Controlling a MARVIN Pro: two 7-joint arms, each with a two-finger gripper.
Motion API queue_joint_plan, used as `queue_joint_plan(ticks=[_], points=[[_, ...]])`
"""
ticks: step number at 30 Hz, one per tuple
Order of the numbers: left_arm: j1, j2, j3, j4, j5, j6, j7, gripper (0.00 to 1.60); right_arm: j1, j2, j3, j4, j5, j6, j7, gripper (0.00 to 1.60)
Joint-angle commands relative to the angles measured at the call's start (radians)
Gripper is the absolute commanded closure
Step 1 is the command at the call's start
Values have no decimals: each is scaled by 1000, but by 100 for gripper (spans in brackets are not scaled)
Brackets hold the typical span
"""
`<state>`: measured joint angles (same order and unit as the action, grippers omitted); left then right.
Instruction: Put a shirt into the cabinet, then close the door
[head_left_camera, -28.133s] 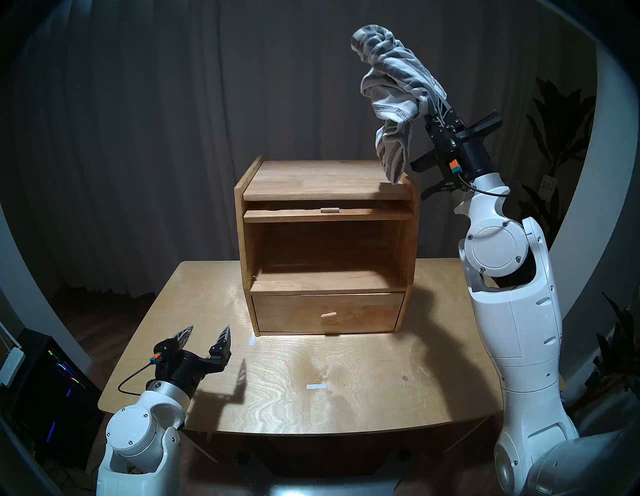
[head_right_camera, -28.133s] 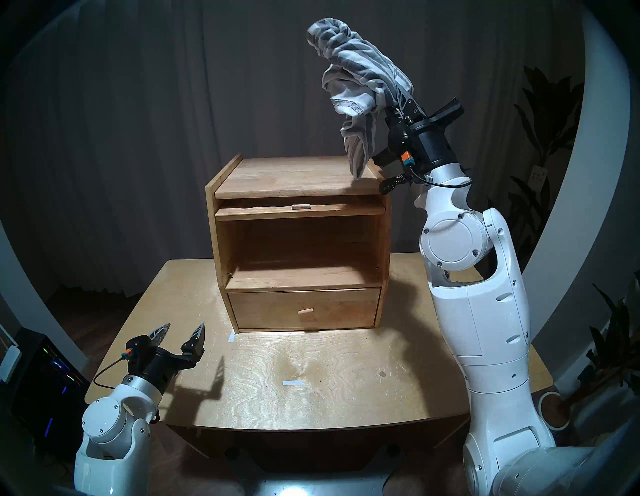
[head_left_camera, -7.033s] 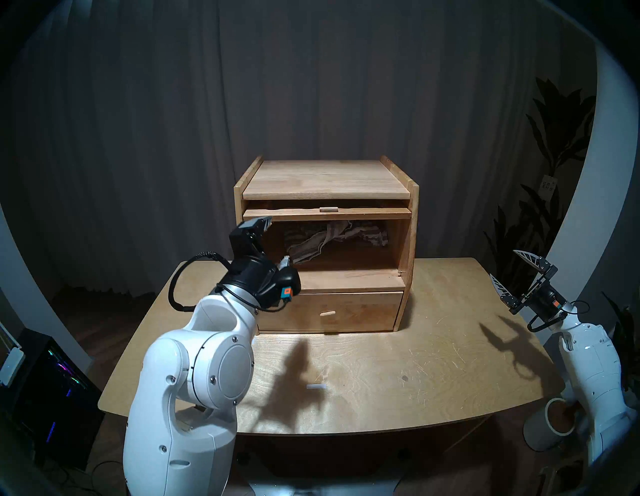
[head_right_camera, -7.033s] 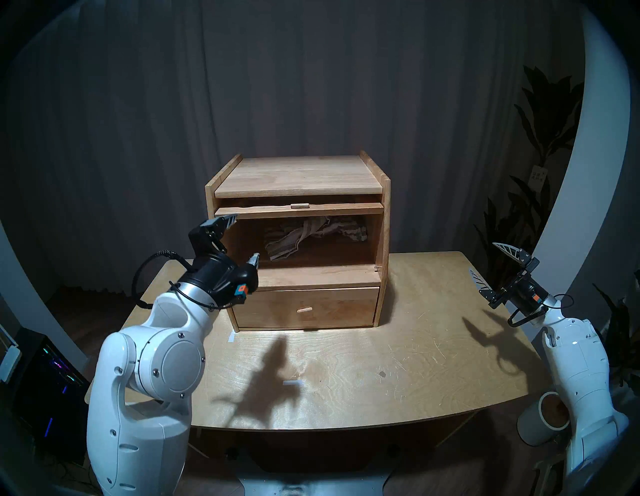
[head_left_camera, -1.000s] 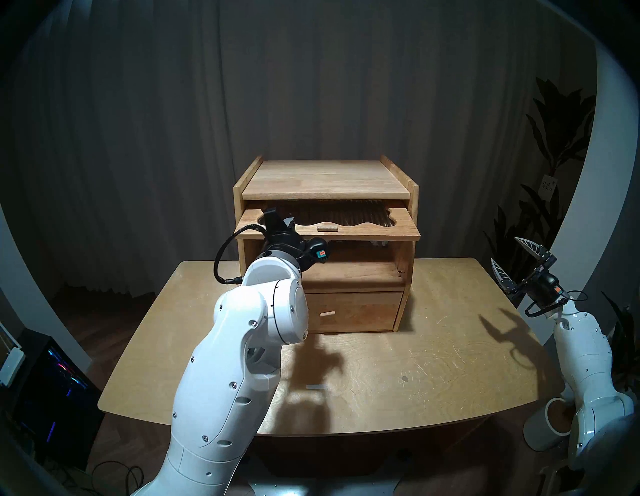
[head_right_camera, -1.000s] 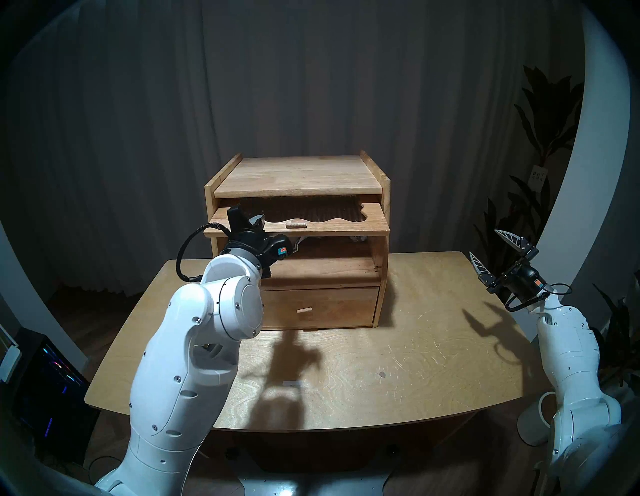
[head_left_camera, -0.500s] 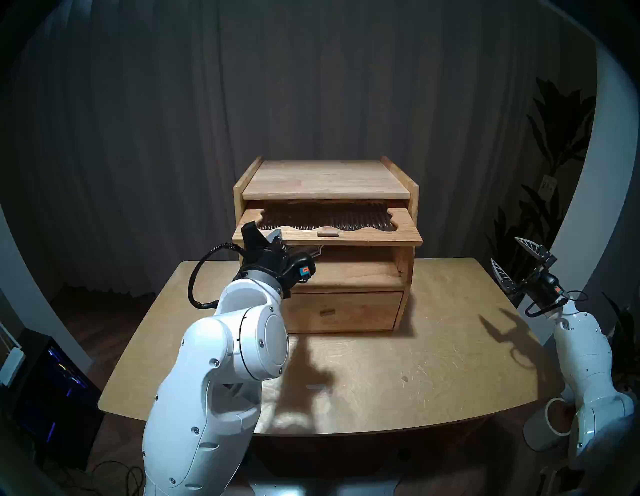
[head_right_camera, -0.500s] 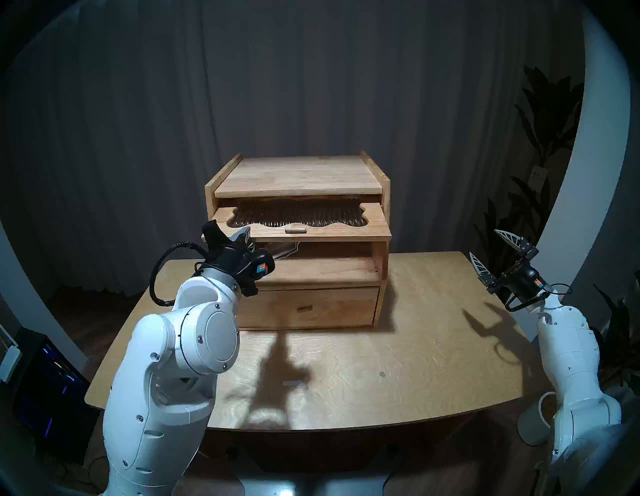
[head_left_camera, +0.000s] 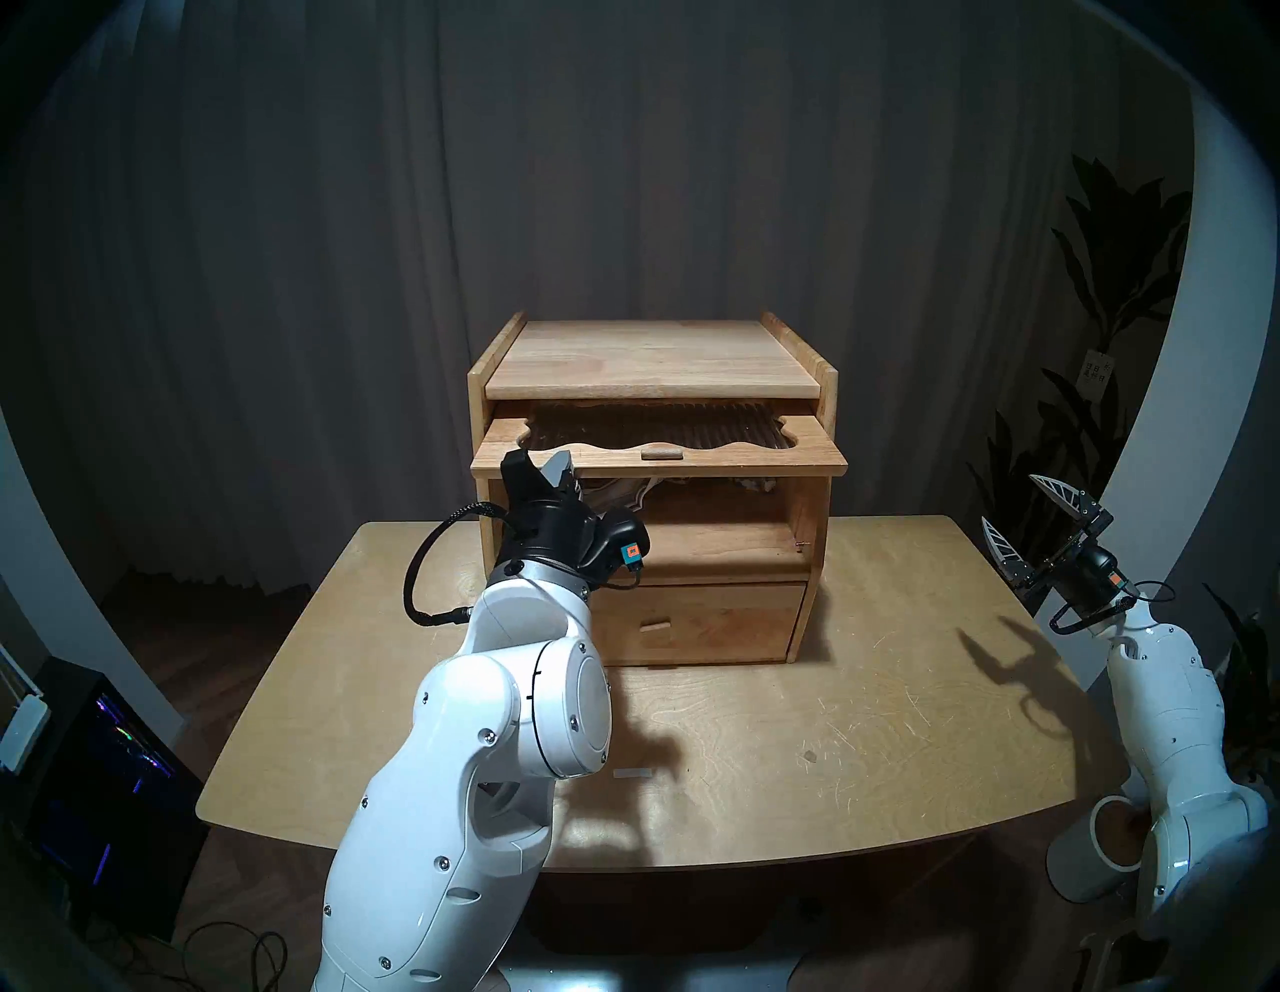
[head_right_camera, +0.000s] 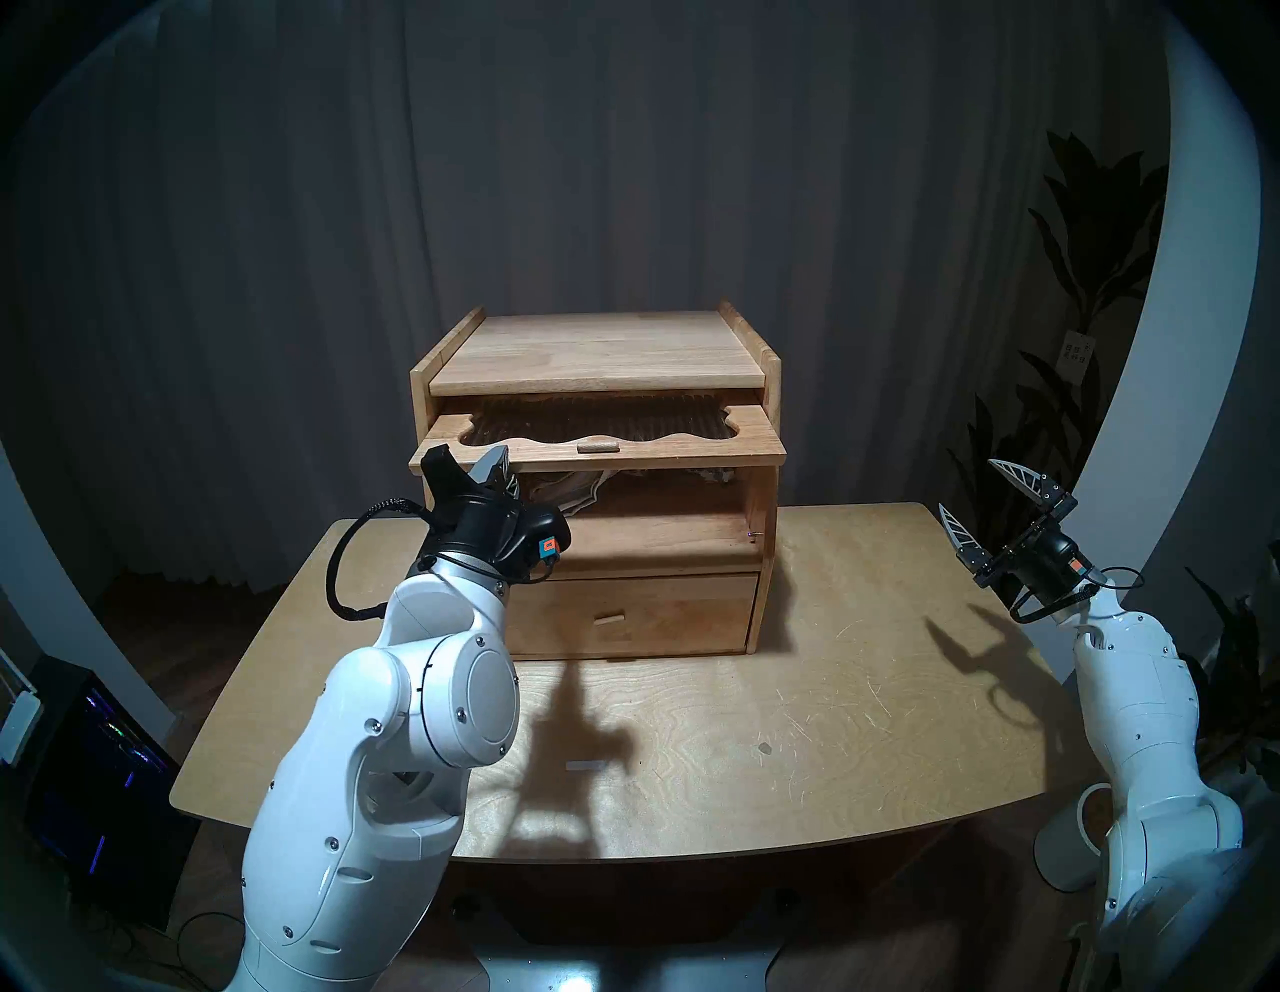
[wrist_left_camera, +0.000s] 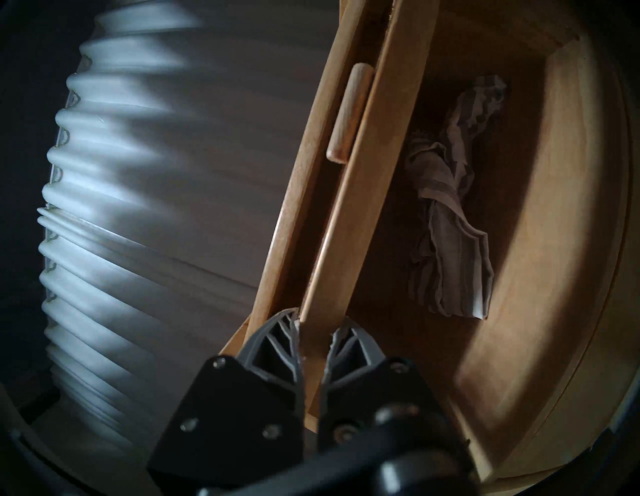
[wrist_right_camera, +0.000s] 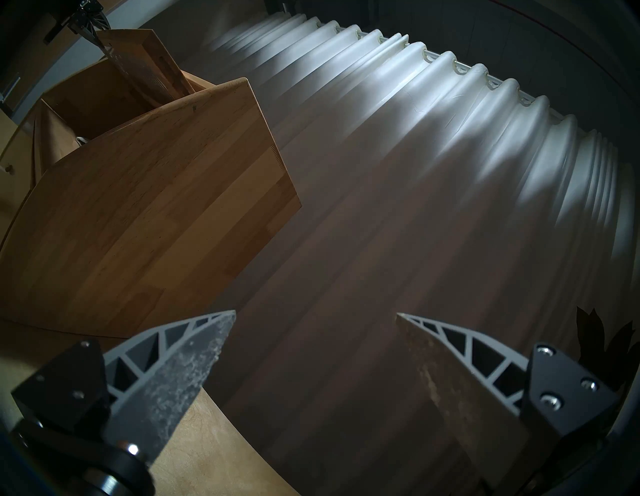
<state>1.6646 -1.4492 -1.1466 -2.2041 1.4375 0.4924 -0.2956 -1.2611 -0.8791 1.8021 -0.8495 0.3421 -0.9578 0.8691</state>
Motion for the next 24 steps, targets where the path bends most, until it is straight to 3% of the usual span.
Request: queue_joint_plan(ticks=[1, 8, 19, 24], points=[[63, 43, 25, -48, 38, -25, 123, 160, 9, 5, -1, -11, 2, -2, 23, 0], [173, 108, 34, -63, 60, -32, 227, 160, 9, 5, -2, -11, 0, -2, 19, 0], [235, 164, -66, -45, 72, -27, 372, 160, 9, 6, -3, -11, 1, -2, 22, 0], [298, 183, -68, -75, 64, -36, 431, 160, 9, 6, -3, -11, 1, -2, 22, 0]])
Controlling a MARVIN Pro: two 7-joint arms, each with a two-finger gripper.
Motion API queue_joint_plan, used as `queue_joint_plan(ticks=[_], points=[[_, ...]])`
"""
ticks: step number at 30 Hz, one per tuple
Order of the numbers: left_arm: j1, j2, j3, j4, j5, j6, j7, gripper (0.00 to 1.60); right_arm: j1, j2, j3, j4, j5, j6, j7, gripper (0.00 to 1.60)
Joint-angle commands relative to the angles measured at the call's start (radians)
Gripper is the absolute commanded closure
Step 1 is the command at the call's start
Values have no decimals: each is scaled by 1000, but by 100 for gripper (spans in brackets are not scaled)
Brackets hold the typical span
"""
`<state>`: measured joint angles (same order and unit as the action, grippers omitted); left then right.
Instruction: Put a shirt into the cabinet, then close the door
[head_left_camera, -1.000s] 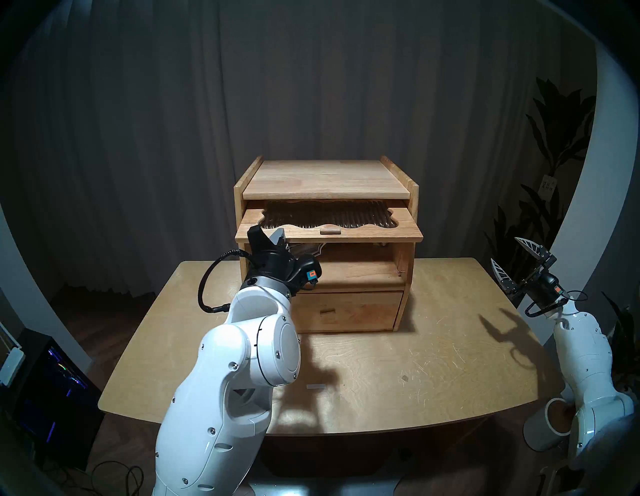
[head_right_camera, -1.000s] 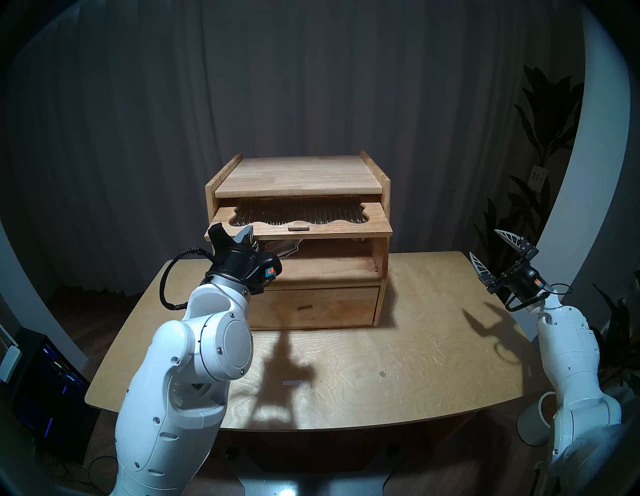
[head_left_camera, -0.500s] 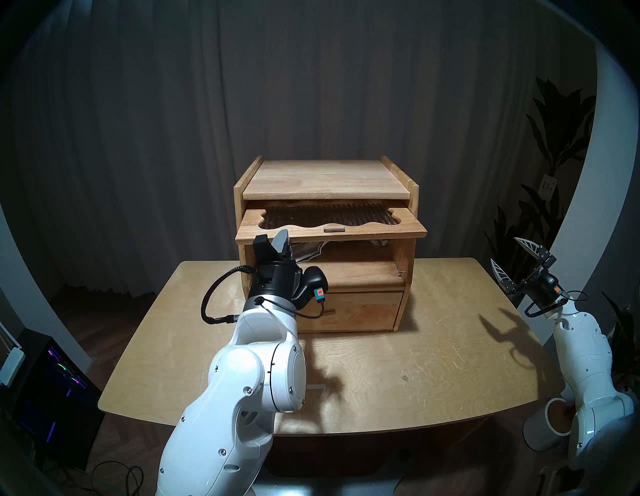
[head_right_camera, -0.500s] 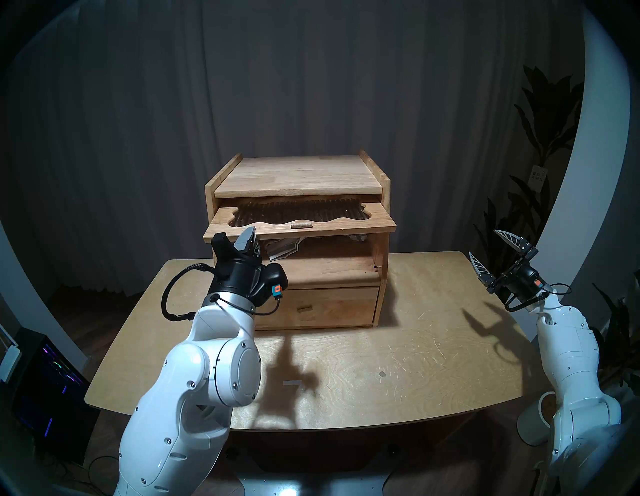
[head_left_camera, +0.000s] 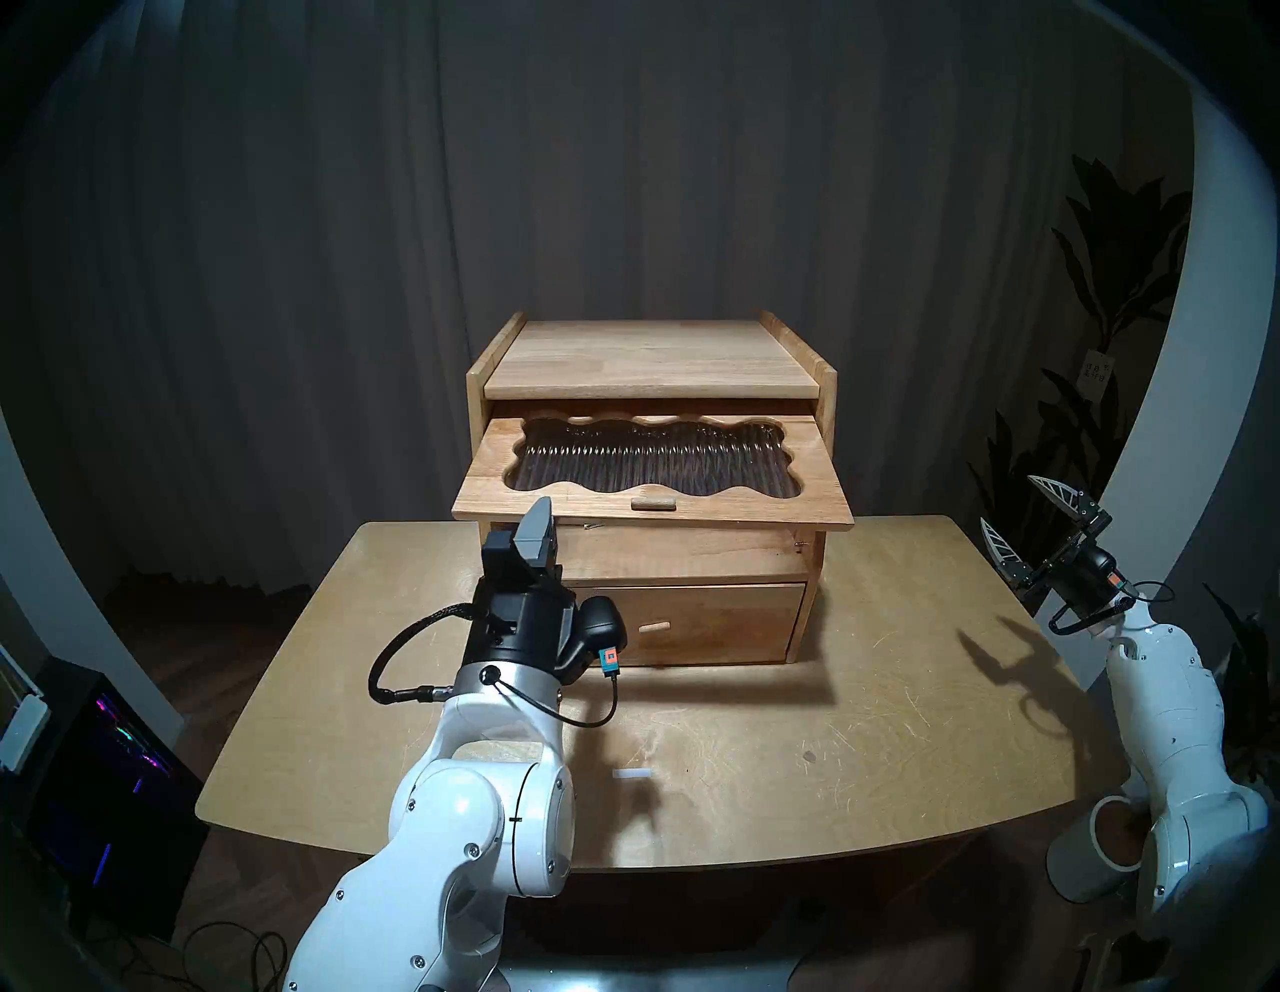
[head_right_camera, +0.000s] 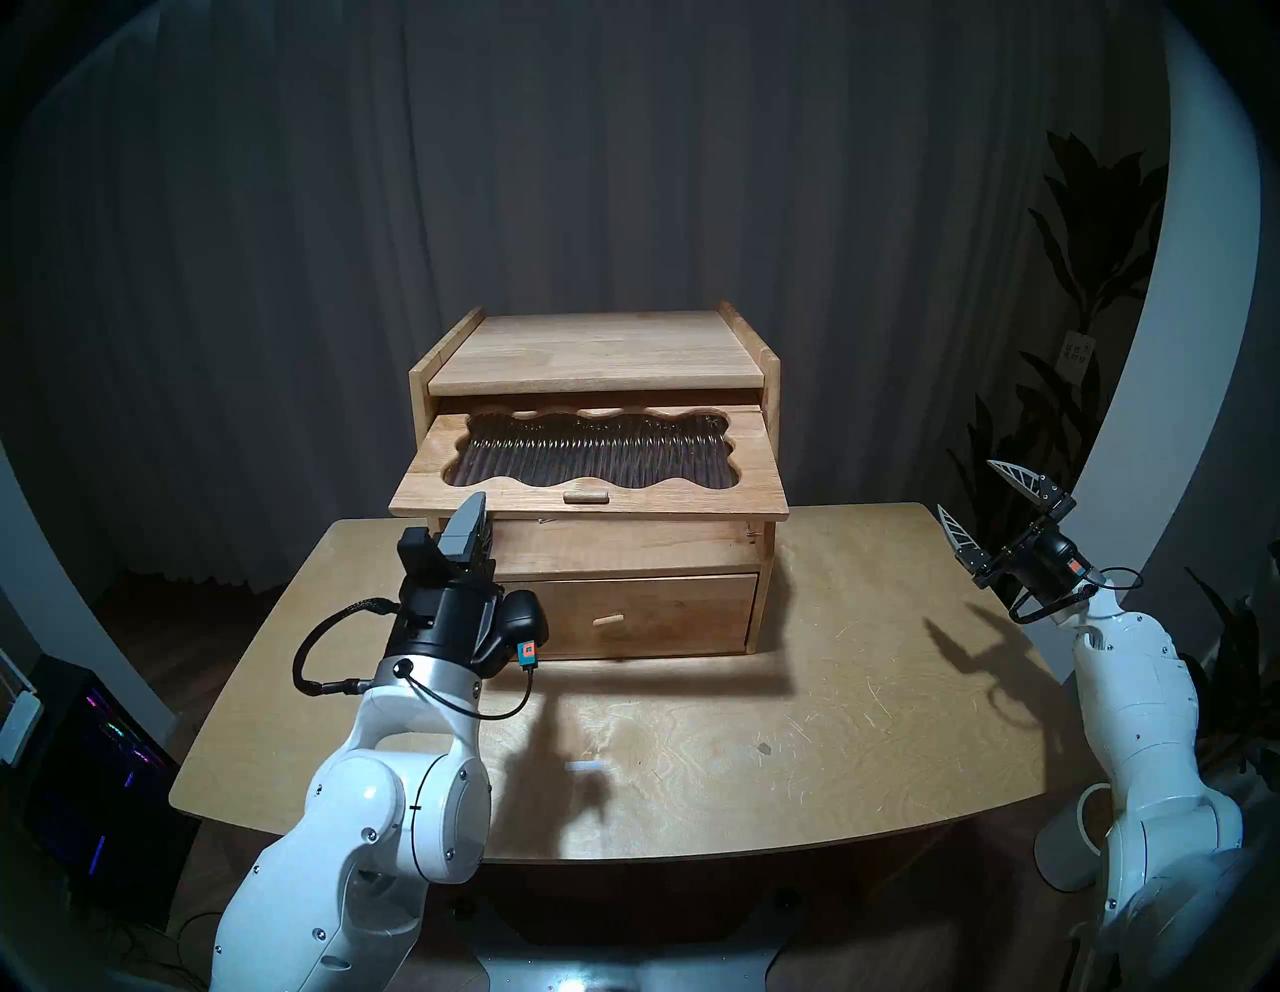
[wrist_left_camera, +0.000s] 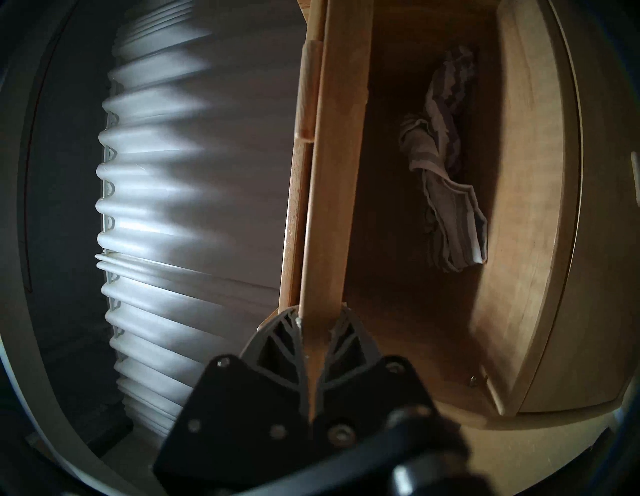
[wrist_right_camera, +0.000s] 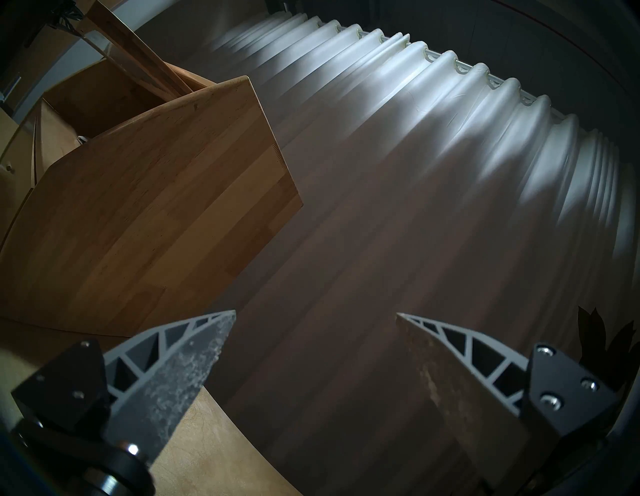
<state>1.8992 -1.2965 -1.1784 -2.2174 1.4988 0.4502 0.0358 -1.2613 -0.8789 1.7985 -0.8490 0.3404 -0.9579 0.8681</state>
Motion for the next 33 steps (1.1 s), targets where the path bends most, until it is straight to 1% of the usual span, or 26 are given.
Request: queue_joint_plan(ticks=[1, 3, 4, 6, 7, 9, 11, 13, 14, 15, 17, 20, 26, 33], points=[[77, 33, -32, -66, 1, 5, 114, 160, 9, 6, 1, -11, 3, -2, 23, 0], [119, 41, -17, -80, -7, -1, 140, 160, 9, 6, 0, -11, 3, -2, 22, 0], [143, 50, 1, -89, -12, -9, 157, 160, 9, 6, 0, -11, 2, -2, 21, 0], [161, 76, 17, -95, -18, -16, 178, 160, 9, 6, 0, -11, 2, -2, 18, 0], [184, 88, 18, -103, -22, -20, 189, 160, 9, 6, 0, -10, 2, -2, 17, 0], [218, 142, 34, -113, -63, -46, 175, 160, 9, 5, -1, -10, 1, -2, 14, 0], [241, 157, 30, -122, -88, -48, 171, 160, 8, 5, -1, -9, 1, -2, 12, 0], [269, 181, 26, -142, -111, -67, 172, 160, 8, 5, -1, -9, 0, -2, 11, 0], [283, 180, 14, -162, -136, -68, 165, 126, 8, 5, -1, -9, 0, -2, 11, 0], [286, 183, 10, -181, -153, -72, 164, 0, 8, 5, -2, -9, 0, -2, 10, 0], [265, 164, 10, -194, -193, -80, 130, 0, 8, 4, -2, -7, -1, -2, 5, 0], [267, 139, -6, -223, -250, -75, 131, 0, 7, 4, -2, -6, -1, -2, 3, 0], [262, 94, -28, -226, -379, -78, 106, 0, 7, 4, -3, -4, -2, -2, 2, 0], [225, 49, -109, -226, -510, -67, 78, 0, 7, 4, -3, -2, -3, -2, 0, 0]])
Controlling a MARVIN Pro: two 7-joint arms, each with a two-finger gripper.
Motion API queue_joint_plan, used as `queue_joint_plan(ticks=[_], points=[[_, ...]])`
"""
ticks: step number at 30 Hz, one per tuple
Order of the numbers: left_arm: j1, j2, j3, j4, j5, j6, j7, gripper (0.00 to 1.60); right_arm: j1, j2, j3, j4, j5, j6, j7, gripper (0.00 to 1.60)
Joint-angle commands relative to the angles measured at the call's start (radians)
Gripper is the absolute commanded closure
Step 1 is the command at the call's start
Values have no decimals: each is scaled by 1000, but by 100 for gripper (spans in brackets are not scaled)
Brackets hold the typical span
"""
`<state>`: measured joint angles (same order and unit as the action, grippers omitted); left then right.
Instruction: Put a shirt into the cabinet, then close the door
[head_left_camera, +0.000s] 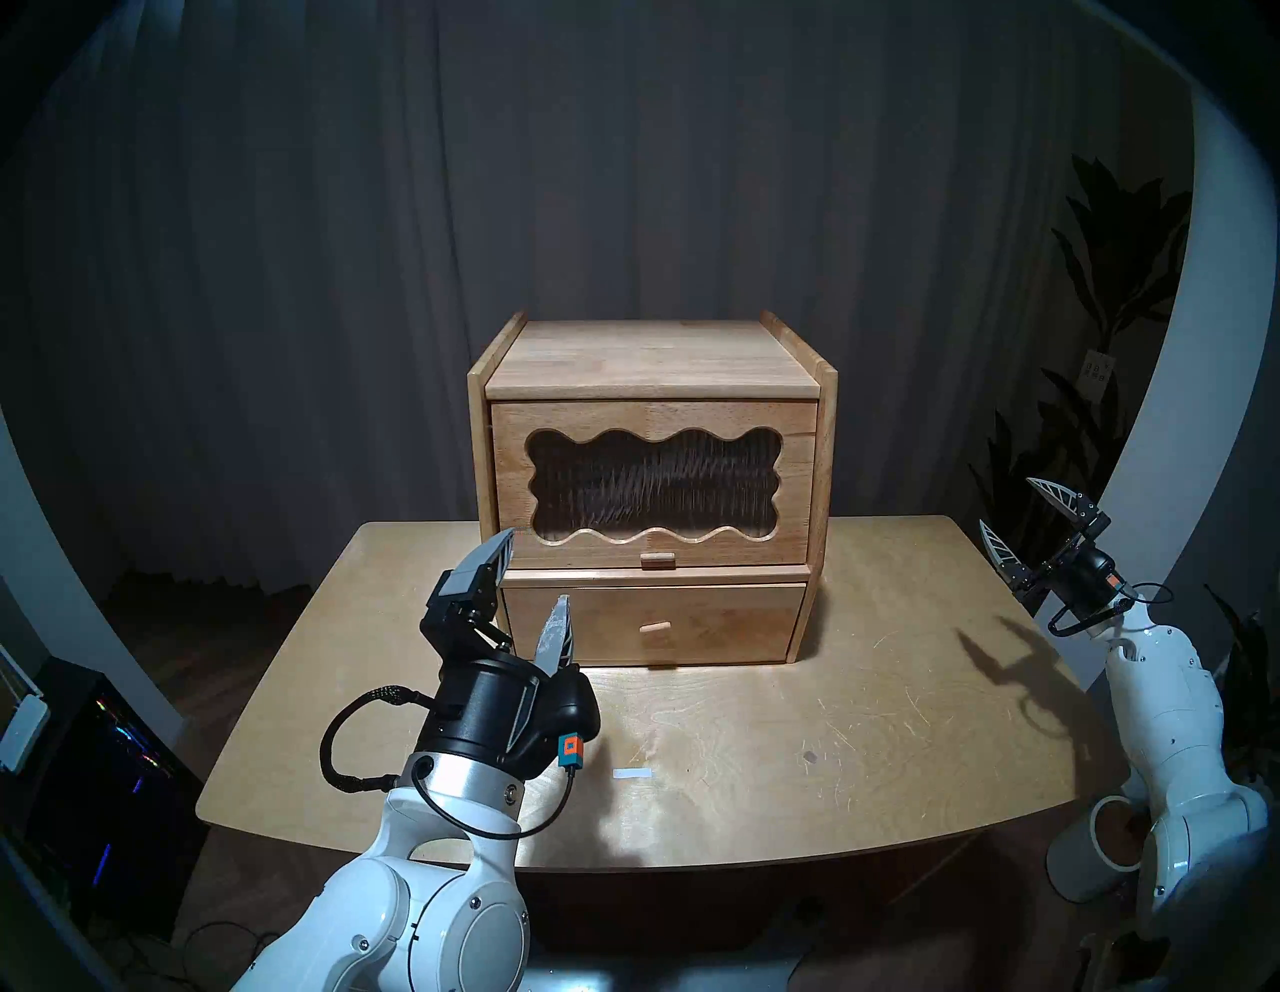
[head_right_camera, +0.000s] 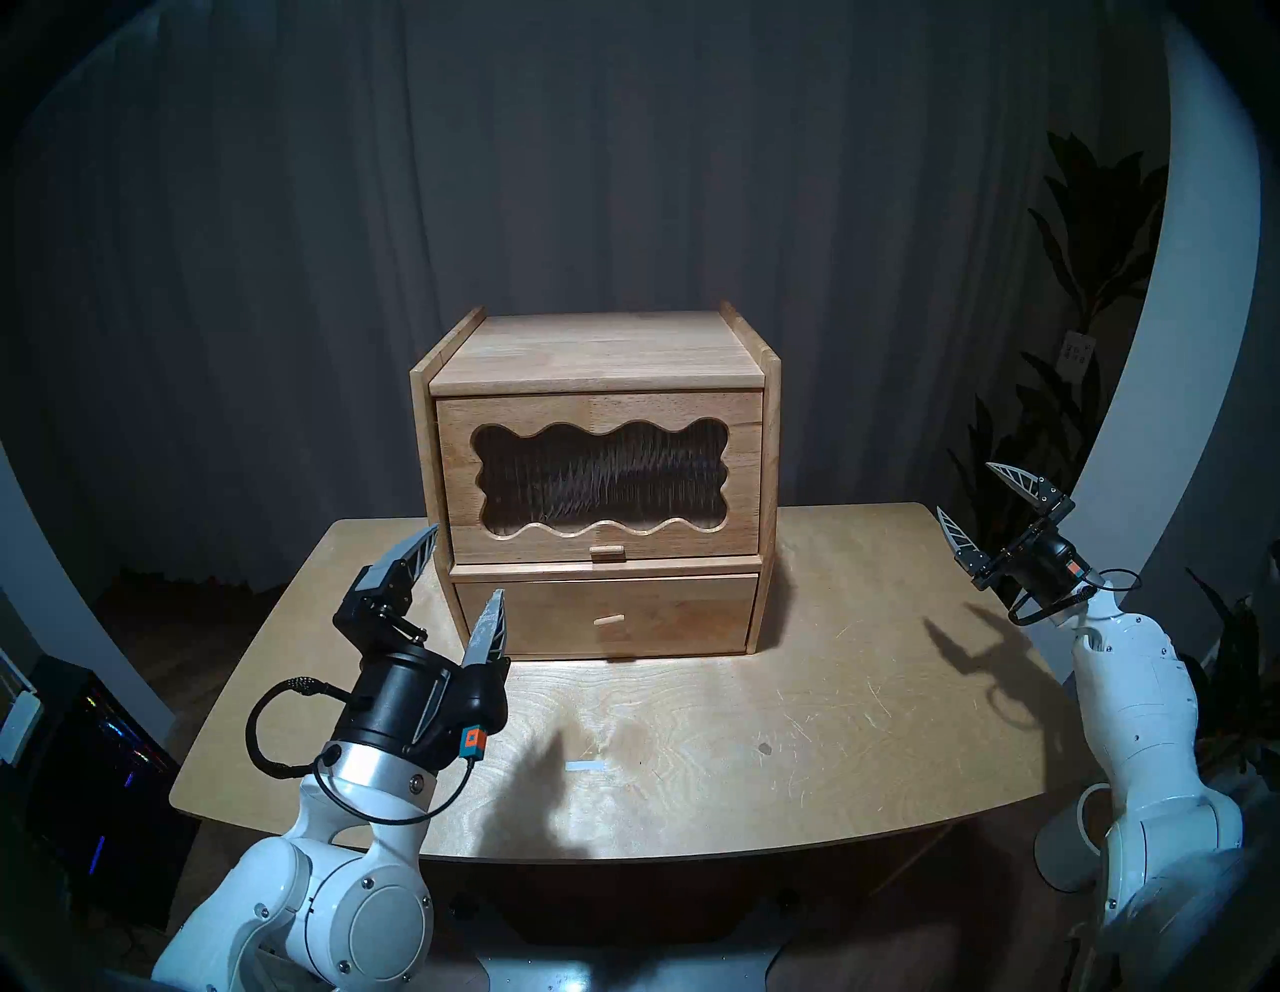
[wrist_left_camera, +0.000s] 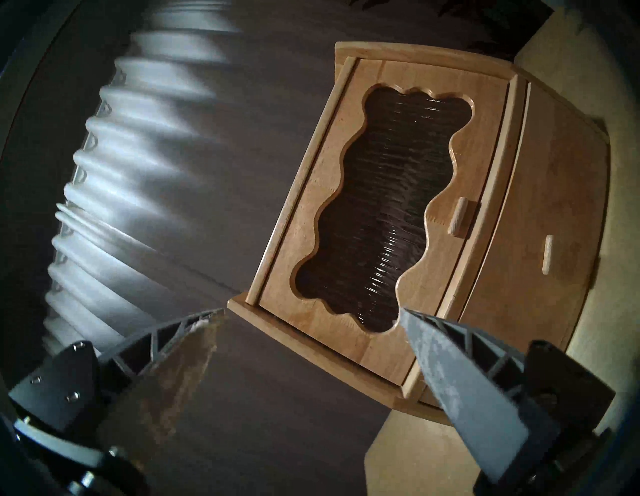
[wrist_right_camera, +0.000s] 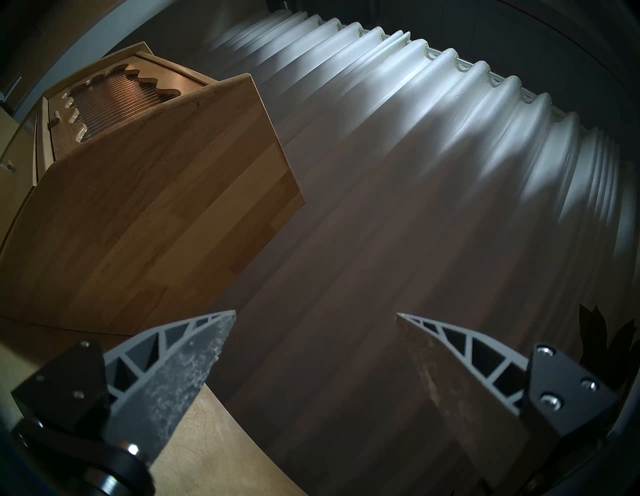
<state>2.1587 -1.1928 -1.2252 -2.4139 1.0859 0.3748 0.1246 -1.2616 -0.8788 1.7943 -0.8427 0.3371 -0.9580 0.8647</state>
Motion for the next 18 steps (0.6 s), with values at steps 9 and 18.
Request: queue_joint_plan(ticks=[9, 18], points=[[-109, -101, -193, -30, -235, 25, -40, 0, 7, 4, 0, -4, -1, -2, 3, 0], [-185, -130, -316, -15, -353, 55, -78, 0, 8, 4, 0, 0, -2, -2, 2, 0]])
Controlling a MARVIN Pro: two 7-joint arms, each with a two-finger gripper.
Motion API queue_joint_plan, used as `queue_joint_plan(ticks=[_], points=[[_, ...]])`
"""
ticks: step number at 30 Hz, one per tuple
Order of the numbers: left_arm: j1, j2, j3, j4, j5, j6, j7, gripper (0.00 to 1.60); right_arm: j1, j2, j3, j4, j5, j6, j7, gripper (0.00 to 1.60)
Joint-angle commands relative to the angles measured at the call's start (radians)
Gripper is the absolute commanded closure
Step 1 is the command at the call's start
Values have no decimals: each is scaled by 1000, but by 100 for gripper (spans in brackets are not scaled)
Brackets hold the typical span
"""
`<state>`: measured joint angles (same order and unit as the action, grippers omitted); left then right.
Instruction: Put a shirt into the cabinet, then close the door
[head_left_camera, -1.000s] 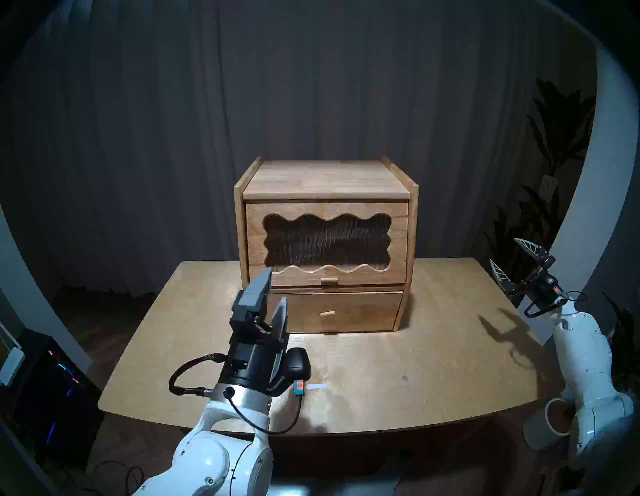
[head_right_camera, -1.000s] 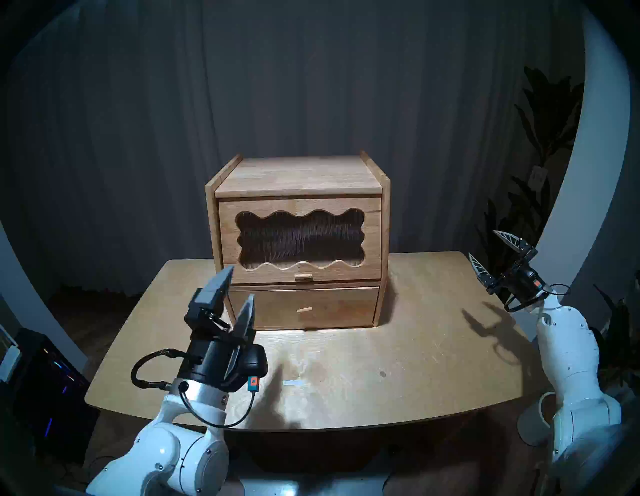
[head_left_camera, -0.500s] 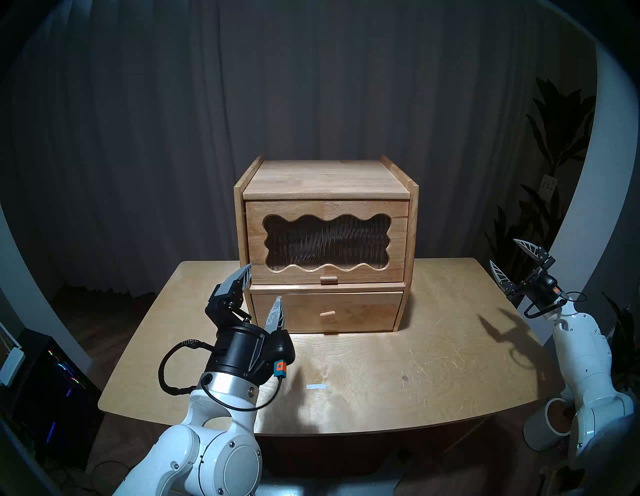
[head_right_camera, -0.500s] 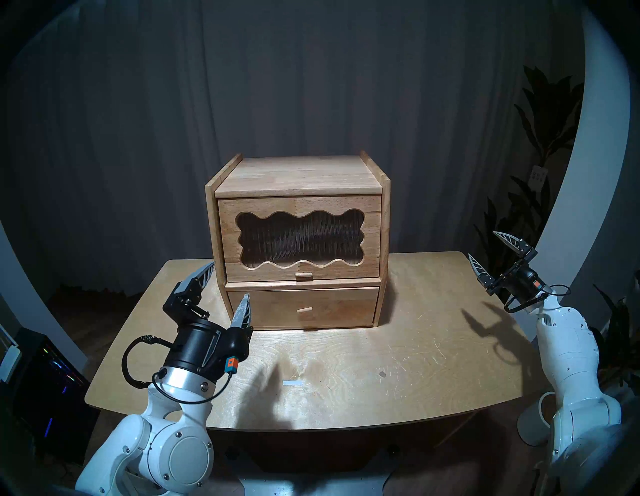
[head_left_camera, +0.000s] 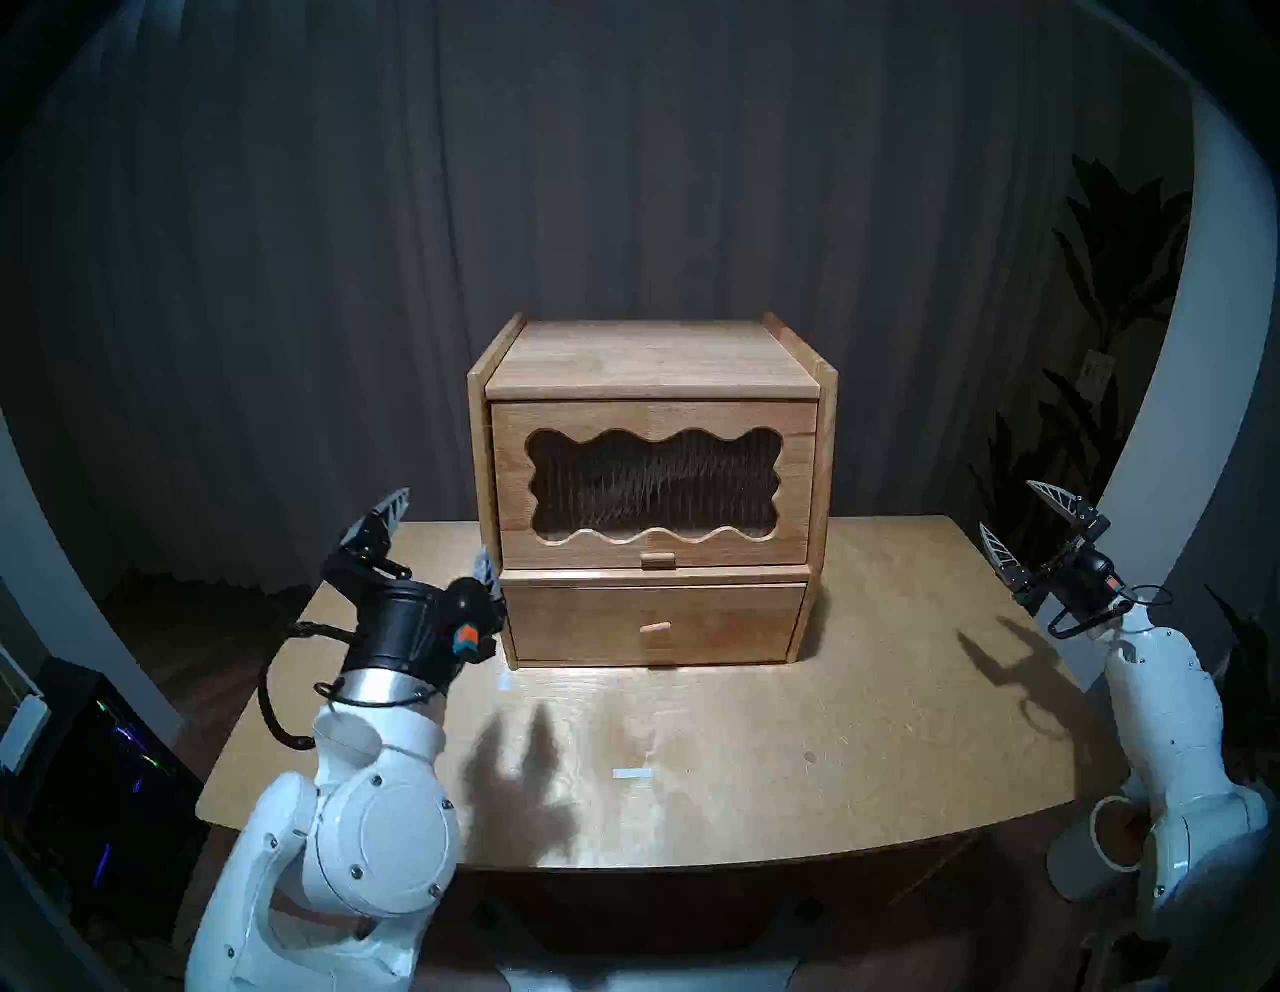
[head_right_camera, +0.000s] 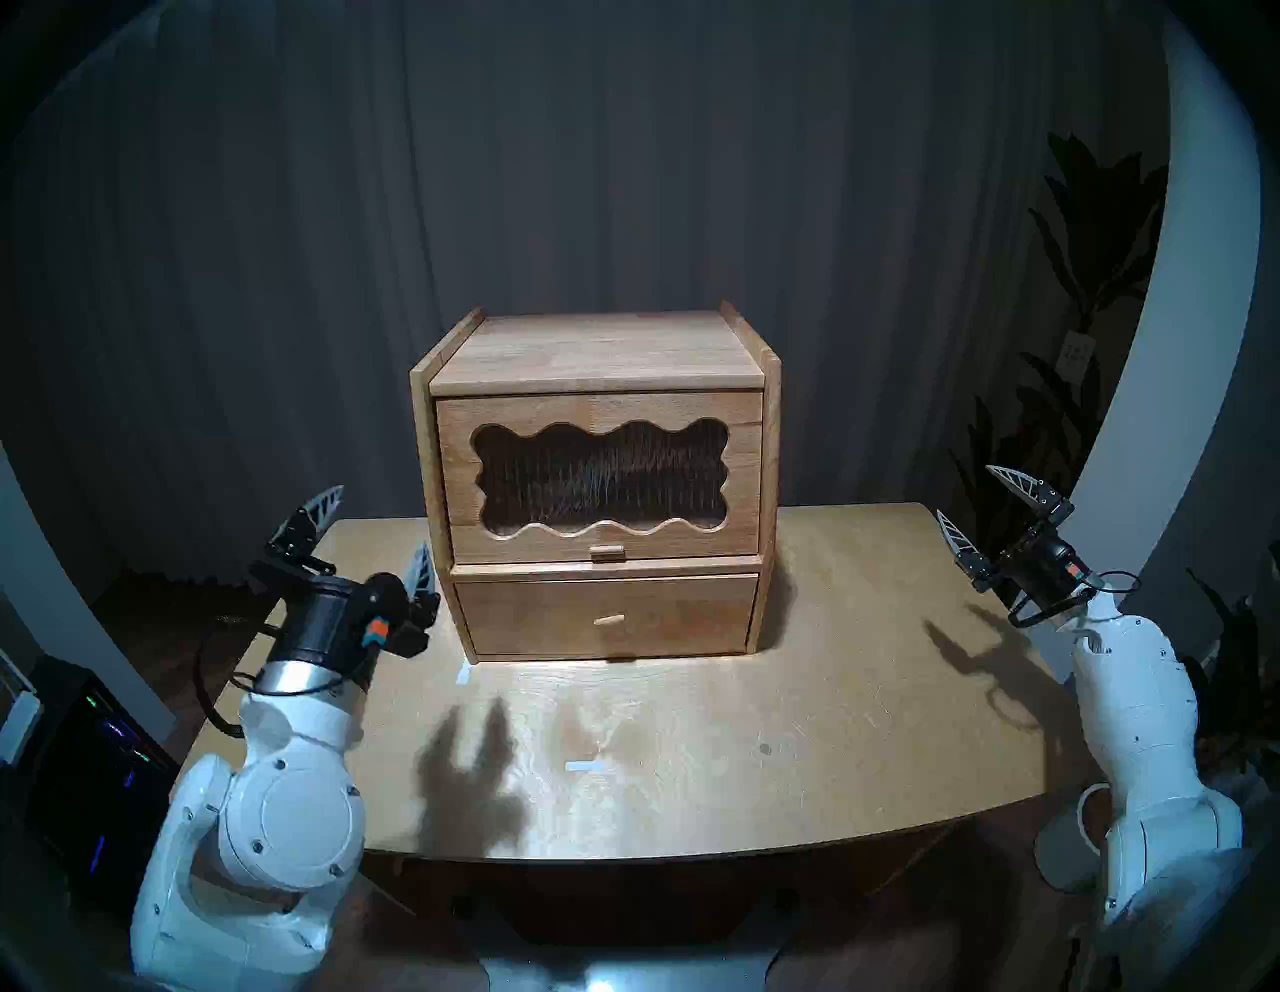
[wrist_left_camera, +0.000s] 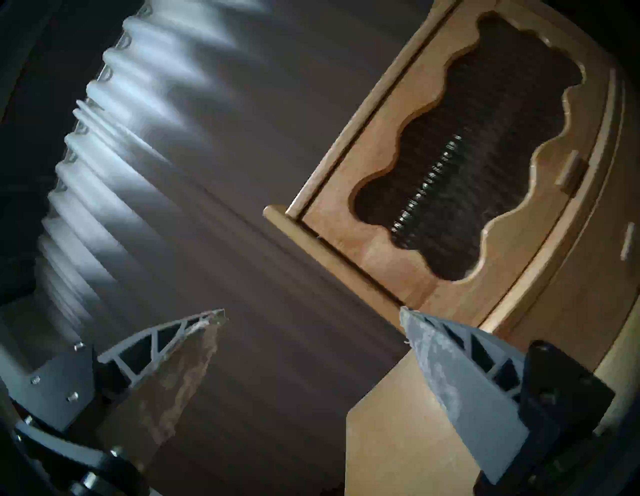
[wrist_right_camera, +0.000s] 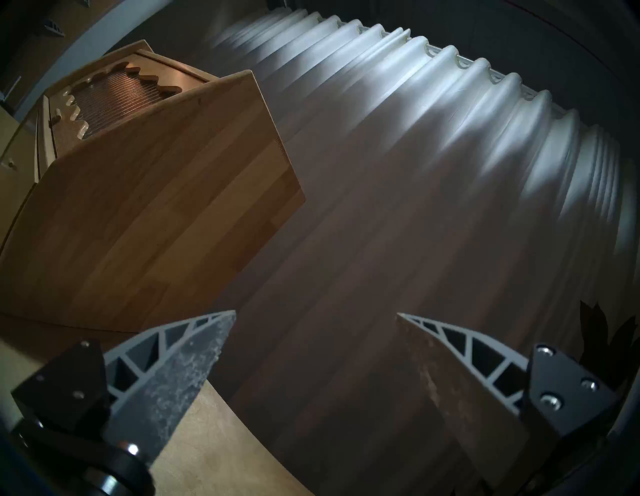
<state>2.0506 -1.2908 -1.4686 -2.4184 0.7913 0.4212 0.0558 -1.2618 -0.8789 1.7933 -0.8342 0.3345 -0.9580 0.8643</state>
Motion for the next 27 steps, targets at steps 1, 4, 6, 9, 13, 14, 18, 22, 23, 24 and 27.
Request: queue_joint_plan(ticks=[1, 4, 6, 9, 13, 14, 18, 22, 23, 24, 27], points=[[-88, -35, -90, -6, -76, 13, -15, 0, 8, 4, 1, -8, 1, -2, 3, 0], [-109, -42, -122, 7, -109, 21, -29, 0, 12, 6, 1, -9, 0, -2, 3, 0], [-124, -46, -145, 19, -134, 28, -40, 0, 22, 9, 2, -14, 0, -2, 2, 0], [-146, -50, -176, 39, -170, 36, -57, 0, 38, 15, 2, -22, -2, -2, 2, 0], [-182, -55, -220, 77, -222, 48, -82, 0, 57, 19, 1, -30, -4, -2, 2, 0], [-189, -55, -228, 86, -231, 49, -87, 0, 60, 17, -1, -30, -5, -2, 2, 0], [-230, -54, -265, 132, -282, 55, -115, 0, 73, 9, -10, -32, -9, -2, 3, 0], [-269, -51, -293, 175, -327, 59, -142, 0, 84, -1, -22, -31, -13, -2, 4, 0], [-279, -50, -299, 184, -338, 60, -149, 0, 86, -3, -26, -31, -15, -2, 4, 0], [-287, -50, -304, 192, -347, 60, -154, 0, 88, -6, -30, -30, -15, -2, 4, 0], [-317, -47, -325, 221, -383, 60, -175, 0, 94, -12, -39, -24, -13, -2, 0, 0]])
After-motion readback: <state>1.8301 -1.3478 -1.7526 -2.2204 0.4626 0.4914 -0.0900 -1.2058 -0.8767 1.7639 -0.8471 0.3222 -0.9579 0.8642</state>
